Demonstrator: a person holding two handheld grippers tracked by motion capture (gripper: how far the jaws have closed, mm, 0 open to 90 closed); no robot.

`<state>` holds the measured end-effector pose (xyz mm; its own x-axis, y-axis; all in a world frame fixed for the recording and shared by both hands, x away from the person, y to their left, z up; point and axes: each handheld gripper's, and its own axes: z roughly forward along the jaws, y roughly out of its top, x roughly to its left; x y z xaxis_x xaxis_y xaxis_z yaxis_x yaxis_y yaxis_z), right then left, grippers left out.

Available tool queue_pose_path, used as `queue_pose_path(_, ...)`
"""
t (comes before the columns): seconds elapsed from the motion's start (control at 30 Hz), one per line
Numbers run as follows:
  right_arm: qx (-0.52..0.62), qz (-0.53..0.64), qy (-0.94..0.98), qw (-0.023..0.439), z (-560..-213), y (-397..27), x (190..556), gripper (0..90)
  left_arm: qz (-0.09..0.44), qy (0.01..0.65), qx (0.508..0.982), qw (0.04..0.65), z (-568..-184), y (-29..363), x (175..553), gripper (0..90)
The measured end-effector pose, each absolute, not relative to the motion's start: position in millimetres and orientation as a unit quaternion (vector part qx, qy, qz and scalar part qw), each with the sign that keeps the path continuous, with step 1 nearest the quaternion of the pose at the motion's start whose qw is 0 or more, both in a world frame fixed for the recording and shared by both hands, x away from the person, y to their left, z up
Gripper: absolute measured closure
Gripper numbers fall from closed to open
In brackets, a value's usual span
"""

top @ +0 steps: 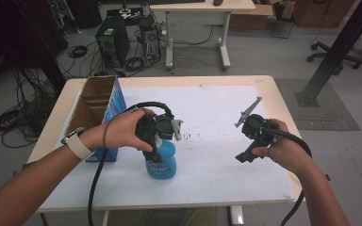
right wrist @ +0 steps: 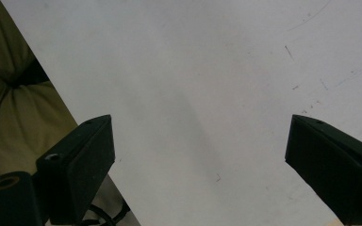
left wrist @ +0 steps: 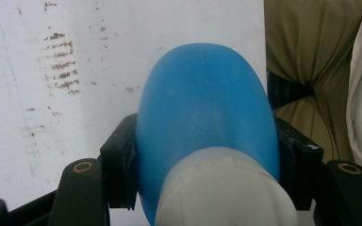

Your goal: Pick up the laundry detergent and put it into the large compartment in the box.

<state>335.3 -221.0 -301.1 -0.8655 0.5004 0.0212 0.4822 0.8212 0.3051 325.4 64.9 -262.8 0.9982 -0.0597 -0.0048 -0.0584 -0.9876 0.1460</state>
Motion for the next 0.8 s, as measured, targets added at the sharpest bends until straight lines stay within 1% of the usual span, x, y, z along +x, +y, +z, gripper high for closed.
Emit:
queue_pose_path(0.43, 0.254, 0.151, 0.955, 0.031, -300.2, -219.3, 335.3, 8.9, -0.001, -0.014, 0.997, 0.076, -247.3, 66.0, 320.1, 37.1)
queue_pose_path(0.8, 0.253, 0.152, 0.955, 0.032, -299.7, -219.1, 334.2, 8.9, -0.001, 0.022, 0.997, 0.07, -234.4, 69.0, 319.9, 37.1)
